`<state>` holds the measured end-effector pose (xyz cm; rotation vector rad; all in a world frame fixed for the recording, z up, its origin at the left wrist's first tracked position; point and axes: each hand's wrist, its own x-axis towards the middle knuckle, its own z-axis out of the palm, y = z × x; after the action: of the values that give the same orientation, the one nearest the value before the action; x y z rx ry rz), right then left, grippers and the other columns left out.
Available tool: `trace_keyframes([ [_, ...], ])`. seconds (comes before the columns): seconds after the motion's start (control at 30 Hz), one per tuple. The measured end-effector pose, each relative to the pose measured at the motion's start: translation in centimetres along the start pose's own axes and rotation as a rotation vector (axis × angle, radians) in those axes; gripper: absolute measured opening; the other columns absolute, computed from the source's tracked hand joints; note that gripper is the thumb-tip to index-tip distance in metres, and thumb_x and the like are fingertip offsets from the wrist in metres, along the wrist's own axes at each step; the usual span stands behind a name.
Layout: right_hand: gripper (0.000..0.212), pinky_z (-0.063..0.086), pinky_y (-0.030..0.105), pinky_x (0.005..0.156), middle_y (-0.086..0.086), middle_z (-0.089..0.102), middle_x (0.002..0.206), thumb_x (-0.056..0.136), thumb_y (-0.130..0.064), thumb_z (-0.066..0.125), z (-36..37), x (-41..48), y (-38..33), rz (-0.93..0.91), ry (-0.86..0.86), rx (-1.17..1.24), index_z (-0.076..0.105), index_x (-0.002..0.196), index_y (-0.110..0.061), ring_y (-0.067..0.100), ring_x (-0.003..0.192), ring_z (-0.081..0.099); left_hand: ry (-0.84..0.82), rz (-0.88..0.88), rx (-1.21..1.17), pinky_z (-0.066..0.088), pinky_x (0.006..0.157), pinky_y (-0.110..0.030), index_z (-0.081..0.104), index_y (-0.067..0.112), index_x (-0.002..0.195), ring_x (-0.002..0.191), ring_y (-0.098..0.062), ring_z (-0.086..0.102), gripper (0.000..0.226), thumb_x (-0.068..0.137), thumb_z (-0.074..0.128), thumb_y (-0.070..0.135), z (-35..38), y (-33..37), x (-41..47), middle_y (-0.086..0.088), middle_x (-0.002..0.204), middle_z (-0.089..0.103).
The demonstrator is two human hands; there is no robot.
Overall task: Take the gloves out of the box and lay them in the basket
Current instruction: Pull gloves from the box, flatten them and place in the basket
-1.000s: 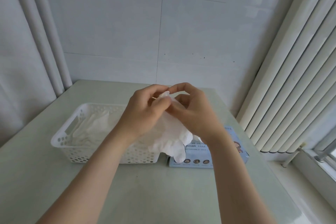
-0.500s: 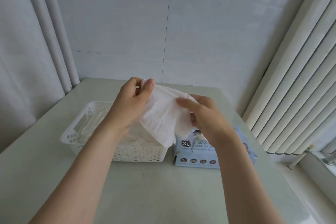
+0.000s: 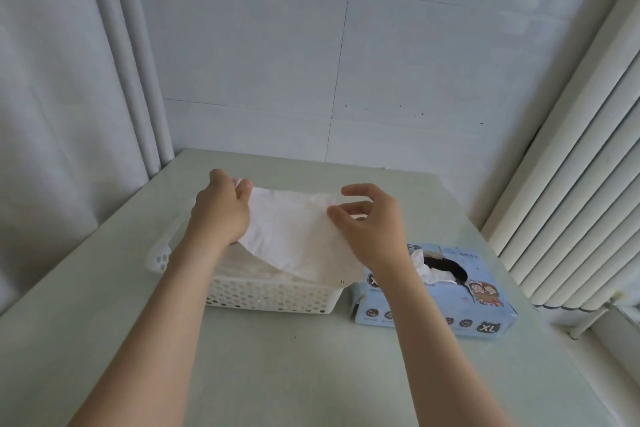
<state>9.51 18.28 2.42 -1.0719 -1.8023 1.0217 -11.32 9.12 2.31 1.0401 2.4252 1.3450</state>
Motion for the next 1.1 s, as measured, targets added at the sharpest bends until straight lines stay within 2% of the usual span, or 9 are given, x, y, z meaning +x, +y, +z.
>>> trace_keyframes([
  [0.2,0.029,0.050,0.033,0.095,-0.004,0.066,0.118,0.092,-0.022,0.077,0.6,0.1,0.6,-0.225,-0.101,-0.475,0.072,0.120,-0.028,0.018,0.111,0.061,0.019,-0.122,0.446,0.041,0.081,-0.047,0.035,0.003,0.130,0.119,-0.051,0.057,0.043,0.107,0.052,0.036,-0.2,-0.9,-0.1,-0.027,0.129,0.058],
  [0.33,0.024,0.046,0.025,0.084,-0.006,0.066,0.111,0.095,-0.026,0.075,-0.6,-0.4,-0.8,-0.302,-0.302,-0.573,0.075,0.119,-0.029,0.010,0.099,0.059,0.023,0.046,0.664,0.039,0.099,-0.050,0.050,0.017,0.130,0.126,-0.044,0.041,0.031,0.103,0.059,0.030,-0.3,0.1,-0.4,-0.016,0.135,0.048],
  [0.43,0.029,0.051,0.028,0.085,-0.004,0.069,0.109,0.095,-0.017,0.073,-1.0,-1.0,-1.4,-0.279,-0.494,-0.673,0.074,0.123,-0.025,0.012,0.094,0.059,-0.261,0.234,0.510,0.034,0.104,-0.047,0.058,0.038,0.117,0.126,-0.032,0.037,0.015,0.105,0.052,0.031,-0.1,1.2,-0.9,0.001,0.132,0.046],
  [0.53,0.035,0.043,0.034,0.095,-0.004,0.069,0.113,0.095,-0.011,0.067,-0.2,-1.5,-1.1,-0.300,-0.481,-0.838,0.072,0.127,-0.025,0.019,0.108,0.055,-0.626,0.219,0.475,0.033,0.108,-0.042,0.050,0.051,0.136,0.134,-0.029,0.031,0.032,0.106,0.050,0.041,0.5,2.2,-2.2,0.008,0.139,0.036],
  [0.63,0.041,0.027,0.037,0.091,-0.006,0.070,0.108,0.094,-0.021,0.067,0.4,-1.8,-0.9,-0.359,-0.390,-0.991,0.062,0.134,-0.029,0.025,0.115,0.045,-0.713,0.178,0.582,0.036,0.109,-0.045,0.031,0.057,0.152,0.139,-0.032,0.029,0.051,0.104,0.049,0.053,1.4,2.0,-2.9,0.010,0.153,0.027],
  [0.77,0.032,0.025,0.041,0.090,0.002,0.055,0.115,0.102,-0.039,0.053,0.5,-2.0,-0.7,-0.285,-0.419,-1.119,0.066,0.127,-0.023,0.030,0.110,0.036,-0.741,0.158,0.647,0.035,0.116,-0.051,0.018,0.059,0.157,0.145,-0.036,0.031,0.068,0.096,0.045,0.073,1.6,1.6,-2.8,0.014,0.165,0.015],
  [0.93,0.038,0.029,0.040,0.090,0.005,0.042,0.105,0.109,-0.034,0.038,0.3,-2.1,-1.3,-0.214,-0.446,-1.060,0.064,0.093,-0.012,0.029,0.099,0.037,-0.724,0.163,0.656,0.037,0.115,-0.053,0.020,0.059,0.156,0.145,-0.036,0.032,0.080,0.087,0.055,0.080,1.7,1.8,-3.0,0.012,0.163,0.018],
  [1.03,0.036,0.044,0.042,0.095,0.005,0.055,0.105,0.108,-0.024,0.039,-1.2,-1.5,-1.8,-0.253,-0.384,-0.853,0.072,0.101,-0.011,0.029,0.102,0.051,-0.697,0.179,0.626,0.037,0.112,-0.050,0.032,0.051,0.152,0.142,-0.032,0.029,0.067,0.093,0.057,0.070,1.2,2.8,-3.3,0.005,0.154,0.025],
  [1.1,0.032,0.053,0.039,0.086,0.001,0.065,0.097,0.104,-0.016,0.042,-2.7,-1.3,-2.0,-0.280,-0.316,-0.697,0.075,0.103,-0.013,0.021,0.094,0.061,-0.628,0.229,0.559,0.037,0.110,-0.046,0.044,0.041,0.141,0.138,-0.027,0.031,0.045,0.100,0.053,0.059,1.1,3.7,-3.6,0.001,0.146,0.031],
])
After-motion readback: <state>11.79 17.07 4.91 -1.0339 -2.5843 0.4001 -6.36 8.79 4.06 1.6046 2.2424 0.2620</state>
